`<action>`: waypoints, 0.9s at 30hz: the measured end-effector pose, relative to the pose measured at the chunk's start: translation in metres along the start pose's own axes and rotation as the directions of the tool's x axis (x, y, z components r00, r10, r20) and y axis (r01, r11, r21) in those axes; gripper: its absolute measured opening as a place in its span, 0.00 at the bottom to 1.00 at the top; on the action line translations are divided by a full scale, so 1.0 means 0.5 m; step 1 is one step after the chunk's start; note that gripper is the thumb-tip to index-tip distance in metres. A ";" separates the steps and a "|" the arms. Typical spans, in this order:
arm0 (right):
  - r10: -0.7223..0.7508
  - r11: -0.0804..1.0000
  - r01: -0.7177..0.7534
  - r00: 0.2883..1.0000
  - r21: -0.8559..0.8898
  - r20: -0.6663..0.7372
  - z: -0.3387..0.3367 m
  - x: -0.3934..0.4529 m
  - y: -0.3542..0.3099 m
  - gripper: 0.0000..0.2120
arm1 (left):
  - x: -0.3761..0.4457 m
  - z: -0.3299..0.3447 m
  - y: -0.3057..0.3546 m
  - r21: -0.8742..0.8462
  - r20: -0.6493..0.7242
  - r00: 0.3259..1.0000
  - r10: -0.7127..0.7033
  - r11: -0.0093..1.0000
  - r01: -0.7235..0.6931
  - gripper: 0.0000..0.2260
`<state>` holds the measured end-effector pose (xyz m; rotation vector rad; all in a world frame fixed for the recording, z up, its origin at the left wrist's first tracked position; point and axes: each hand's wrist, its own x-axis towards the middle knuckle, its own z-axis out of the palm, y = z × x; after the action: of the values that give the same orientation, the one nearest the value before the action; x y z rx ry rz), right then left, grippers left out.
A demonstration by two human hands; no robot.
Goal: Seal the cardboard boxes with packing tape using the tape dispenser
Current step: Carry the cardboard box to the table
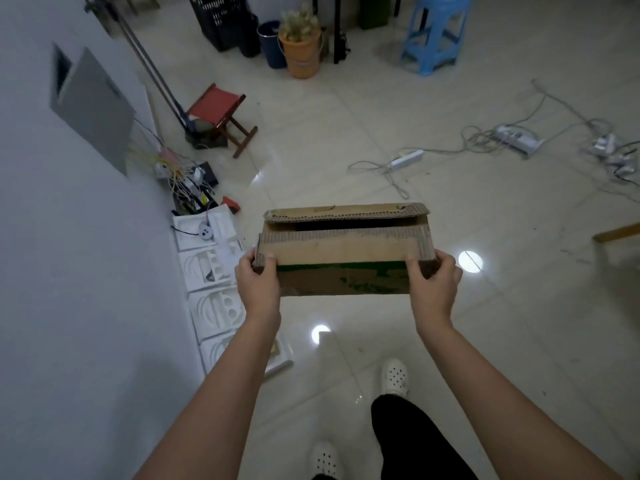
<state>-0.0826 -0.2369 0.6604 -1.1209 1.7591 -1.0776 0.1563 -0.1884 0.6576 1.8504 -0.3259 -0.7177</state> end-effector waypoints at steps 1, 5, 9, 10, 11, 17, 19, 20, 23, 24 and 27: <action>-0.006 1.000 0.006 1.000 0.002 0.003 0.002 0.021 -0.013 0.21 | 0.009 0.015 0.020 -0.005 0.001 1.000 0.009 1.000 -0.009 0.14; -0.012 1.000 0.012 1.000 0.015 0.016 0.016 0.129 -0.057 0.21 | 0.058 0.096 0.088 -0.020 0.002 0.999 0.036 0.999 -0.036 0.11; -0.033 0.999 0.032 0.998 0.023 0.045 0.018 0.274 -0.104 0.21 | 0.107 0.210 0.159 -0.022 -0.026 0.997 0.073 0.997 -0.073 0.15; -0.022 1.000 0.021 0.999 0.023 0.048 0.013 0.310 -0.115 0.21 | 0.115 0.241 0.176 -0.024 -0.023 0.997 0.072 0.997 -0.073 0.16; -0.019 1.000 0.017 0.999 0.025 0.049 0.006 0.343 -0.126 0.21 | 0.120 0.271 0.191 -0.021 -0.020 0.998 0.066 0.998 -0.066 0.15; -0.041 0.999 0.040 0.998 0.013 0.048 -0.019 0.515 -0.177 0.22 | 0.153 0.431 0.255 -0.016 -0.004 0.999 0.043 0.999 -0.043 0.15; -0.056 0.998 0.056 0.998 0.019 0.037 -0.021 0.558 -0.187 0.22 | 0.172 0.472 0.274 -0.008 0.023 0.998 0.056 0.998 -0.056 0.15; -0.063 0.998 0.063 0.997 0.021 0.035 -0.021 0.581 -0.193 0.22 | 0.184 0.493 0.286 -0.004 0.032 0.998 0.062 0.998 -0.062 0.15; -0.059 0.998 0.058 0.998 0.024 0.031 -0.012 0.653 -0.218 0.23 | 0.233 0.555 0.328 -0.024 0.066 0.995 0.070 0.997 -0.069 0.15; -0.058 0.998 0.058 0.998 0.024 0.022 -0.006 0.678 -0.228 0.23 | 0.251 0.577 0.343 -0.031 0.081 0.994 0.076 0.997 -0.074 0.15; -0.067 0.997 0.067 0.998 0.025 -0.010 0.021 0.761 -0.260 0.25 | 0.312 0.651 0.392 -0.047 0.111 0.989 0.102 0.994 -0.097 0.16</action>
<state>-0.1557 -0.6287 0.7154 -1.1688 1.7206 -1.1436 0.0997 -0.5921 0.7069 1.7454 -0.4705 -0.7571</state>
